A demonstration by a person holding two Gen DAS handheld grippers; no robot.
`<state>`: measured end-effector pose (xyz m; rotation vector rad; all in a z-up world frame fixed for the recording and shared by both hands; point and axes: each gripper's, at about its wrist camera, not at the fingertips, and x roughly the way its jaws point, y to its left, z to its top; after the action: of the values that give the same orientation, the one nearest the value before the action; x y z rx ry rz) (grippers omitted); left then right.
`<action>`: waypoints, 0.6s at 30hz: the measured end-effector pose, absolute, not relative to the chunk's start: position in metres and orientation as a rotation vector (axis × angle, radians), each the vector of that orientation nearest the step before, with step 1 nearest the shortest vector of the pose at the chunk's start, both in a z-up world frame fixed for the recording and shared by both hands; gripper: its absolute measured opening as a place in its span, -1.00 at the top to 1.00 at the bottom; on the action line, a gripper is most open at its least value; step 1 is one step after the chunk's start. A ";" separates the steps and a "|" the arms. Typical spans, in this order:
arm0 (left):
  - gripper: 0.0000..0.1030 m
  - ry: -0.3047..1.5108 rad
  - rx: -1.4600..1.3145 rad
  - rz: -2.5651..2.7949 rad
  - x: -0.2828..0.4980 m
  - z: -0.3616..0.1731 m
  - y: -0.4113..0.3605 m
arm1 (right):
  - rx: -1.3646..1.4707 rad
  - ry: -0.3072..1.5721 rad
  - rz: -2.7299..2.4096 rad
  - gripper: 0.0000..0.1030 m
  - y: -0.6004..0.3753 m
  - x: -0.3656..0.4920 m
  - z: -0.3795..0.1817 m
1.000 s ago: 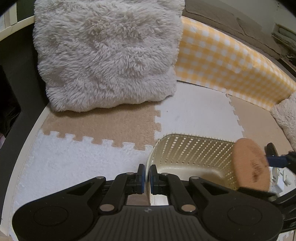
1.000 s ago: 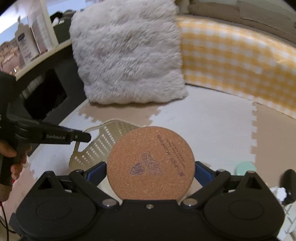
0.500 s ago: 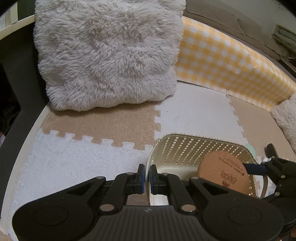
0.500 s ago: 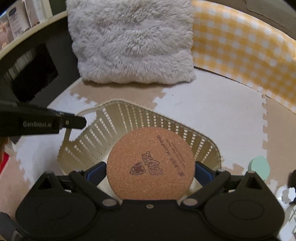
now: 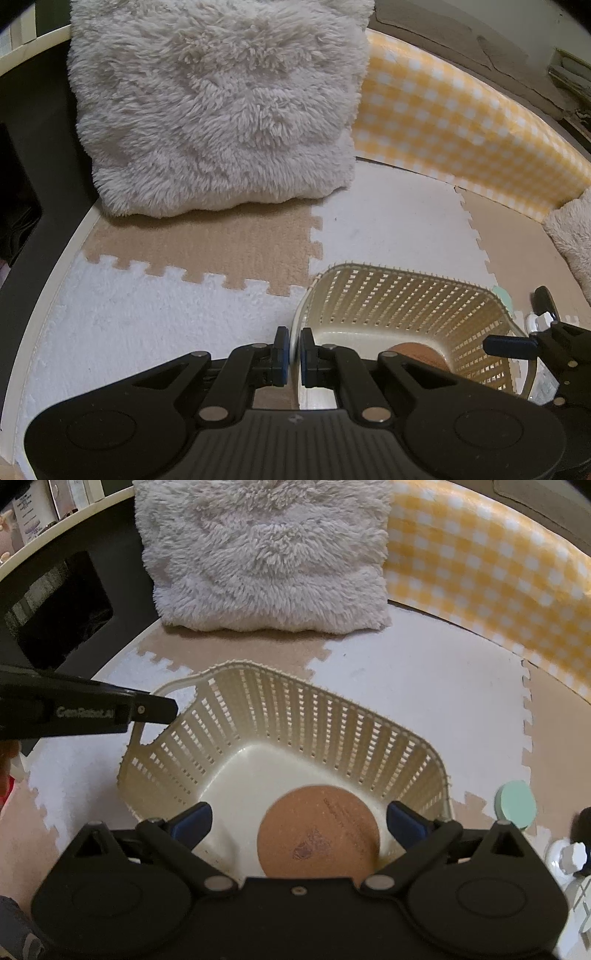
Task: Organize rigid objects
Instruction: 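Carry the cork coaster with the right gripper and drop it into the basket, then move the right gripper to the clear plastic box and grasp it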
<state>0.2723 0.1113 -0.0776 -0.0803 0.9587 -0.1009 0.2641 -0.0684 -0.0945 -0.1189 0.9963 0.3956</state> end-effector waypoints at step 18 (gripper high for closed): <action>0.87 0.977 -0.089 -0.075 0.275 -0.083 0.112 | -0.075 0.904 0.386 -0.98 -0.110 0.214 -0.018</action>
<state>0.2746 0.1119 -0.0827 -0.0889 0.9770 -0.0751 0.2142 -0.1105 -0.0181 -0.0750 0.9042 0.3859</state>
